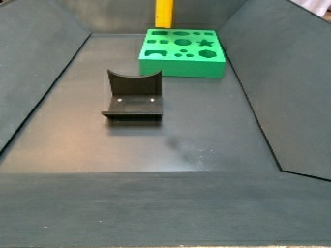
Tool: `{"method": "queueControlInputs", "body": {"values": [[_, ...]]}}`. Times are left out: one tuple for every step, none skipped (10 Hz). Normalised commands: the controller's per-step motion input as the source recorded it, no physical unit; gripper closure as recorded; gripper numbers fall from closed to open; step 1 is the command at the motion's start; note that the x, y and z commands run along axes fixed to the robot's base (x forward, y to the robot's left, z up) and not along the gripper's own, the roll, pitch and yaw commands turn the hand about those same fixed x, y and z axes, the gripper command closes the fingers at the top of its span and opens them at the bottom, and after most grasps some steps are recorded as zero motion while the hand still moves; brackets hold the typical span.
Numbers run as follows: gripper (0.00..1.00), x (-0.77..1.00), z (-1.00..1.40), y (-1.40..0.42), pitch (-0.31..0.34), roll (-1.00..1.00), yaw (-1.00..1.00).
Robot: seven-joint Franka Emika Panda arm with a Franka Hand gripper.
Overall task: Pick up the rectangle object. Move up. Move to above the board. Insert the rectangle object.
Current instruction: Insert the rectangle object.
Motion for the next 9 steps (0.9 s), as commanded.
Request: {"method": "queueControlInputs", "body": {"values": [[1.00, 0.18, -0.15, 0.00, 0.000, 0.03, 0.13], [1.00, 0.17, -0.12, 0.00, 0.000, 0.01, 0.12], [1.00, 0.21, -0.12, 0.12, 0.000, 0.00, 0.24], [1.00, 0.00, -0.03, 0.00, 0.000, 0.00, 0.13], [1.00, 0.00, -0.03, 0.00, 0.000, 0.00, 0.01], [1.00, 0.17, -0.11, 0.00, 0.000, 0.03, 0.05], [1.00, 0.21, -0.08, 0.00, 0.000, 0.03, 0.00], [1.00, 0.19, -0.10, 0.00, 0.000, 0.04, 0.03], [1.00, 0.11, -0.03, -0.01, 0.000, 0.03, 0.01]]}}
